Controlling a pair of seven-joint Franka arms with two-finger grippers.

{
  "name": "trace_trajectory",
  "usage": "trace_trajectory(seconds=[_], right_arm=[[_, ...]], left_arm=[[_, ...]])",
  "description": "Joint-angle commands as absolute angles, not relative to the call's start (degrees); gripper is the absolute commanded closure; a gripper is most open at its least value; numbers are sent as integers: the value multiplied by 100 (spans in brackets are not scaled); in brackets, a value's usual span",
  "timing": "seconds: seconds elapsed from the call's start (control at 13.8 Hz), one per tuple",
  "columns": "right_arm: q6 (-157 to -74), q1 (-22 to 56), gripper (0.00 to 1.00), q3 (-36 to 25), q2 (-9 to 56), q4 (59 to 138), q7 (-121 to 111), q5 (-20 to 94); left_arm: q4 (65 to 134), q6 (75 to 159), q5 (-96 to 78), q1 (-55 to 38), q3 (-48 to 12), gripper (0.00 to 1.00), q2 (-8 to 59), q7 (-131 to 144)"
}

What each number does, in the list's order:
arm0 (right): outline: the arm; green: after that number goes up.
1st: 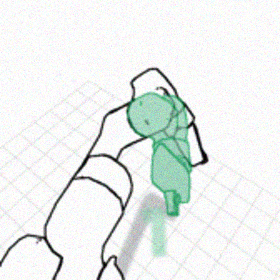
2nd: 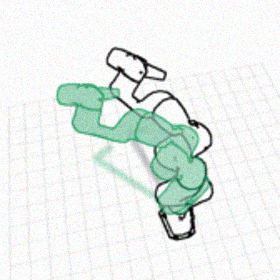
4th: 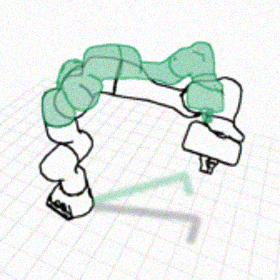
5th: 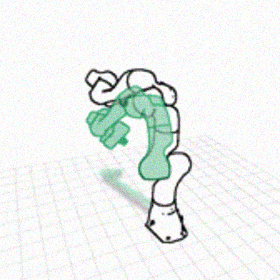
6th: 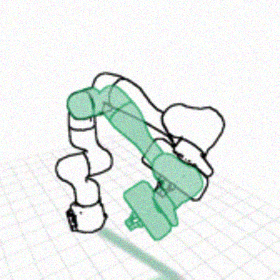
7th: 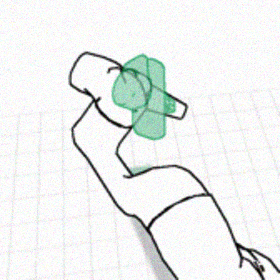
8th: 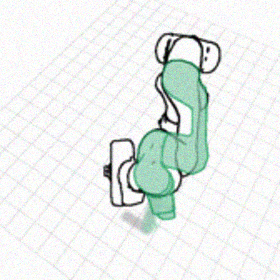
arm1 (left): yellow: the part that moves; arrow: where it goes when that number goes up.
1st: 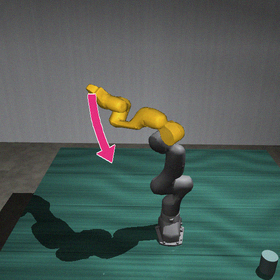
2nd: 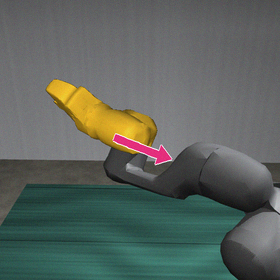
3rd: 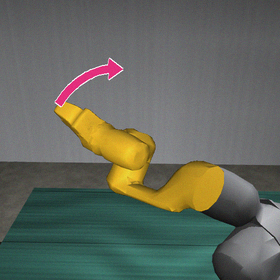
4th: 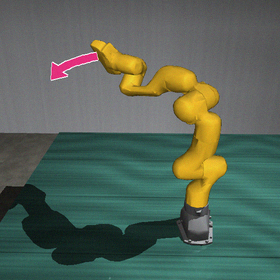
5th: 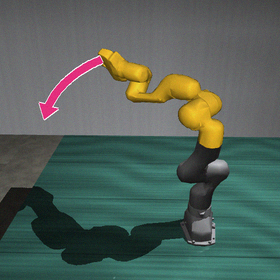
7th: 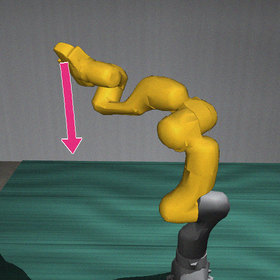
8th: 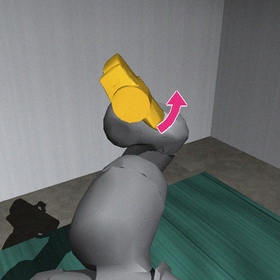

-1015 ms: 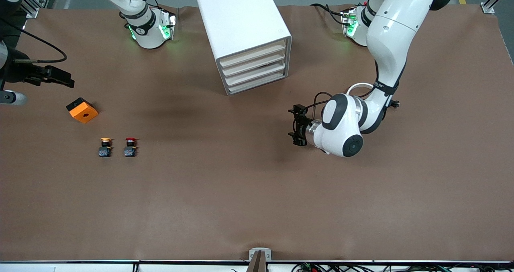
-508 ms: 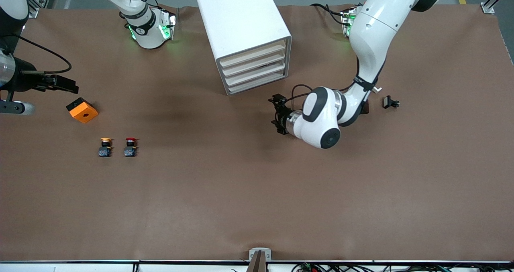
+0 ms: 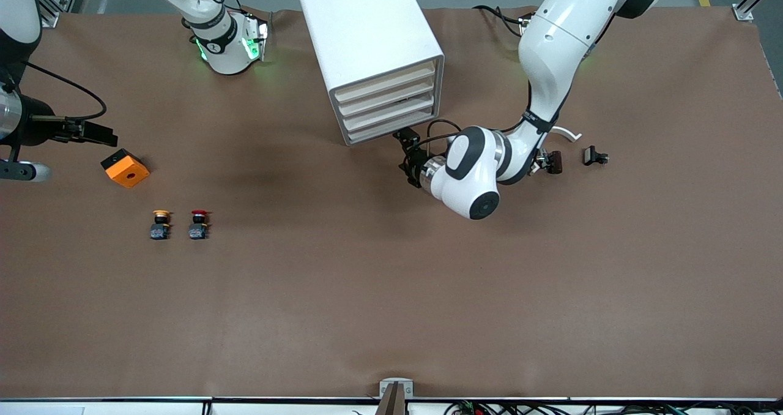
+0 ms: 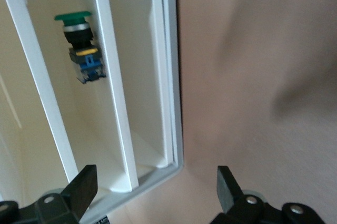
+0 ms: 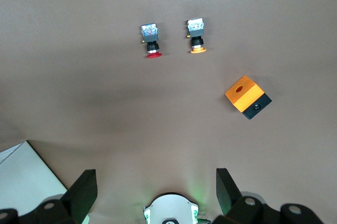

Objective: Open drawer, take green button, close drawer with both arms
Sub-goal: 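Grasp the top drawer front with the left gripper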

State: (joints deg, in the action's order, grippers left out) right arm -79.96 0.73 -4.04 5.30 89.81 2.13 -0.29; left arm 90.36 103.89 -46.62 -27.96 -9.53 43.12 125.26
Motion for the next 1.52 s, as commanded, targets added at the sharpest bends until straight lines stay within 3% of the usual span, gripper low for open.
trace_trajectory(seconds=[0.0,0.36,0.65,0.87,1.16,1.45], right_arm=[[-7884,9,0,-351,615,8833,316,-36],[-7884,-53,0,-352,624,8842,264,-18],[-7893,-88,0,-352,642,8833,246,-44],[-7893,-88,0,-352,650,8833,255,-35],[-7919,-79,0,-352,685,8833,307,-35],[-7910,-62,0,-352,685,8824,325,-88]], left_arm=[[8947,10030,-4773,-2918,-949,0,4438,12385],[9026,9300,-5193,-2909,-949,0,4588,11296],[9026,9211,-5606,-2935,-941,0,4851,11048],[9009,9211,-6106,-2883,-940,13,5088,11118],[9000,9272,-6231,-3067,-932,22,5220,11153],[9026,9272,-6223,-3164,-932,40,5229,11153]])
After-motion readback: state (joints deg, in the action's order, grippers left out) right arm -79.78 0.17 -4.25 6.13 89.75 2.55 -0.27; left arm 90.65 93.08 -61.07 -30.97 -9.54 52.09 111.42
